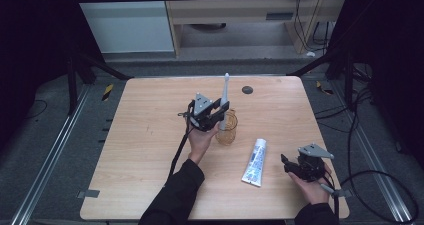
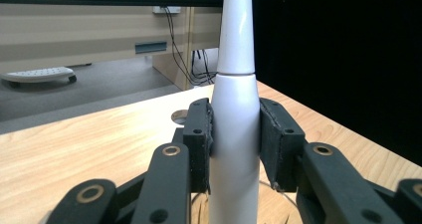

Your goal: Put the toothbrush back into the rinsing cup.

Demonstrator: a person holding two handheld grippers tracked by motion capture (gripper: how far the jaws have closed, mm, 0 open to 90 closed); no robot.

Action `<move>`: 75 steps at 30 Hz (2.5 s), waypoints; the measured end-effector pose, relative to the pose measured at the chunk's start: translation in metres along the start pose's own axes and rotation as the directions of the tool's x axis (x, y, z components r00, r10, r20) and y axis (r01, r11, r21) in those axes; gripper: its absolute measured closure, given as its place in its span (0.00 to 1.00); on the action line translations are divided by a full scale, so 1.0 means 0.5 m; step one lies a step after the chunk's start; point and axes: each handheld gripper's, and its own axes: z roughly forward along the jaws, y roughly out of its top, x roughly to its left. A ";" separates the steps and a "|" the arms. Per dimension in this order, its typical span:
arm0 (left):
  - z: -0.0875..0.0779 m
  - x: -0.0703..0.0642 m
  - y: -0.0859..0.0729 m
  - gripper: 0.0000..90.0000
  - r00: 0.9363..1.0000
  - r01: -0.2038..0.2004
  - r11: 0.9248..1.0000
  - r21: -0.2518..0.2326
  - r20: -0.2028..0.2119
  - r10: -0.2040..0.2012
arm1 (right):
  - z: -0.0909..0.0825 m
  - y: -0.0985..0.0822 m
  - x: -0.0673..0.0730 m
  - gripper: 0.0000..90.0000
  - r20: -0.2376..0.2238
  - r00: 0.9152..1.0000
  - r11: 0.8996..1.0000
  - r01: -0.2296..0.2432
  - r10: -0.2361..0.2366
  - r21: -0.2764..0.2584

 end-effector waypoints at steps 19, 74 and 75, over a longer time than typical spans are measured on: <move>-0.007 -0.008 -0.050 0.75 0.999 -0.054 0.998 0.040 0.002 0.054 | 0.002 -0.001 0.001 0.33 0.004 1.000 1.000 0.003 -0.003 0.007; -0.124 -0.035 -0.022 0.34 0.983 -0.182 0.968 0.170 0.003 0.184 | -0.005 0.003 0.007 0.32 0.012 1.000 1.000 -0.004 0.004 -0.001; -0.131 -0.036 -0.022 0.34 0.983 -0.184 0.968 0.169 0.006 0.186 | -0.007 0.003 0.006 0.32 0.015 1.000 1.000 -0.005 0.005 -0.003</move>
